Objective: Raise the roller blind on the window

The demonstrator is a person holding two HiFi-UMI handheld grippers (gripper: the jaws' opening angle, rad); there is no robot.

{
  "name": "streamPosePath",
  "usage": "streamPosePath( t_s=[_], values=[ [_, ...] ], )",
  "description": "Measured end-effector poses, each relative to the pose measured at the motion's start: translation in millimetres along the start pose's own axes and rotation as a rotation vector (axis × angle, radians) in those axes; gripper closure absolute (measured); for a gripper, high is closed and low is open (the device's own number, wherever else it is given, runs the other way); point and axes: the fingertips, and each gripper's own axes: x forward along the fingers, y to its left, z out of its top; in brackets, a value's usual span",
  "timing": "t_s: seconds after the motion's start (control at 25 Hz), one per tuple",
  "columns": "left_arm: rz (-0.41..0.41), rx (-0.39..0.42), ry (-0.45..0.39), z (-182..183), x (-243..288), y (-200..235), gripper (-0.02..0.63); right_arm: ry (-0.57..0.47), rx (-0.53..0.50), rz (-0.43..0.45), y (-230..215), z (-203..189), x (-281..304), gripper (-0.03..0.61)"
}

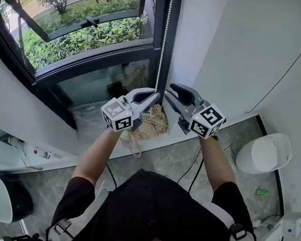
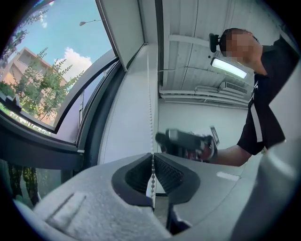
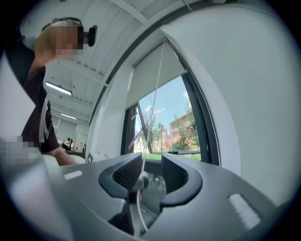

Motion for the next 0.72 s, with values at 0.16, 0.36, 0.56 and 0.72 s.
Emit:
streamPosePath(
  t_s=[0.16,0.36,0.56,0.72],
  values=[
    [0.001,-0.006,-0.003,0,-2,-1,0.598,-0.171,-0.004,0.022,-2,88,22,0.449],
    [-0.007,-0.001,0.008,1,-2,-9,0.597,-0.207,-0.049,0.06,6,125,47,0.448],
    [-0.009,0.003,0.005,3,-6,-15,0.597,-0.232,-0.062,0.068,14,129,52,0.525],
    [-0.002,-0.016,-0.016,3,-9,-13,0.597,-0.251,-0.074,0.058,16,126,49,0.563]
  ],
)
